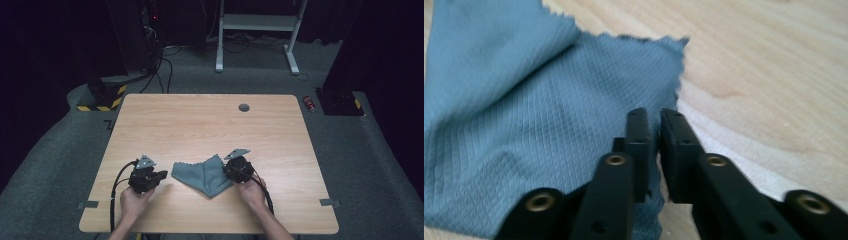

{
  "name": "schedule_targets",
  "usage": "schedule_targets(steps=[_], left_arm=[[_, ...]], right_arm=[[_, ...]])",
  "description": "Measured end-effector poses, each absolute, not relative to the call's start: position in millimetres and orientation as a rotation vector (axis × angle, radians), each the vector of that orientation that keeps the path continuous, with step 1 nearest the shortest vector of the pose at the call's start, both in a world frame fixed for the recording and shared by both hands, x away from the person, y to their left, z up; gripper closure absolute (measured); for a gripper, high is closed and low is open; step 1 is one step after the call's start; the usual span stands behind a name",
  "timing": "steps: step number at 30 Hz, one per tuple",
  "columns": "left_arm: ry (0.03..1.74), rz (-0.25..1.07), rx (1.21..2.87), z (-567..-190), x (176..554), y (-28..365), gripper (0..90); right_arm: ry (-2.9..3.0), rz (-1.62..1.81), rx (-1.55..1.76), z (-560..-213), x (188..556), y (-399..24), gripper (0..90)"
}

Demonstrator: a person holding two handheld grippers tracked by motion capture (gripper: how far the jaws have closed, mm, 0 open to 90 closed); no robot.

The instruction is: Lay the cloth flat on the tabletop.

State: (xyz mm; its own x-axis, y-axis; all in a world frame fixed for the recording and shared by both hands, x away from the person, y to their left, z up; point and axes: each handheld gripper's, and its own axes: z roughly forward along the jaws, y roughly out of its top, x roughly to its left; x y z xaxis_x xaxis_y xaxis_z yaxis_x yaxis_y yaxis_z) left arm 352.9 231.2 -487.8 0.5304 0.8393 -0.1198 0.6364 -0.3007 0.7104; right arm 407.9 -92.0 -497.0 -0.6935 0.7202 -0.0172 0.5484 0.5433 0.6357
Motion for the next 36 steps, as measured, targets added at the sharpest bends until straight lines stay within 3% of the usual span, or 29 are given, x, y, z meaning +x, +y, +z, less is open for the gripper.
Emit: schedule_targets(steps=[2, 6, 14, 18, 19, 21, 22, 24, 28, 31, 36], left_arm=[[1.219, 0.347, 2.039, -488.5, 360.1, 227.9, 74.0], [1.268, 0.375, 2.051, -490.2, 371.2, 218.8, 57.8], [1.309, 0.424, 2.124, -497.5, 395.0, 196.3, 50.4], [1.325, 0.445, 2.160, -500.2, 399.9, 191.0, 52.0], [1.322, 0.446, 2.183, -502.4, 400.6, 188.7, 53.5], [1.319, 0.442, 2.204, -504.2, 401.2, 187.6, 56.7], [1.308, 0.422, 2.203, -504.7, 401.6, 187.6, 59.9], [1.288, 0.411, 2.212, -504.2, 401.6, 187.2, 66.7], [1.262, 0.392, 2.220, -504.1, 400.9, 186.7, 81.9], [1.247, 0.378, 2.231, -503.7, 399.8, 185.2, 87.8], [1.224, 0.374, 2.187, -494.5, 395.1, 191.6, 88.4]], right_arm=[[2.488, 0.899, 1.079, -495.5, 411.9, -90.9, 75.2], [2.467, 0.915, 1.118, -495.1, 420.6, -85.8, 70.8], [2.444, 0.886, 1.162, -501.4, 443.7, -65.2, 61.4], [2.450, 0.849, 1.190, -506.5, 452.9, -61.7, 65.2], [2.466, 0.861, 1.190, -507.8, 455.0, -61.4, 74.3], [2.474, 0.866, 1.190, -507.7, 455.0, -61.2, 77.6], [2.490, 0.867, 1.152, -507.6, 454.6, -60.5, 85.8], [2.490, 0.853, 1.120, -506.4, 453.0, -60.6, 88.4], [2.475, 0.882, 1.097, -500.9, 449.9, -63.4, 88.0], [2.452, 0.903, 1.052, -491.9, 443.6, -67.7, 88.6], [2.416, 0.919, 1.014, -482.1, 435.0, -75.1, 88.9]])
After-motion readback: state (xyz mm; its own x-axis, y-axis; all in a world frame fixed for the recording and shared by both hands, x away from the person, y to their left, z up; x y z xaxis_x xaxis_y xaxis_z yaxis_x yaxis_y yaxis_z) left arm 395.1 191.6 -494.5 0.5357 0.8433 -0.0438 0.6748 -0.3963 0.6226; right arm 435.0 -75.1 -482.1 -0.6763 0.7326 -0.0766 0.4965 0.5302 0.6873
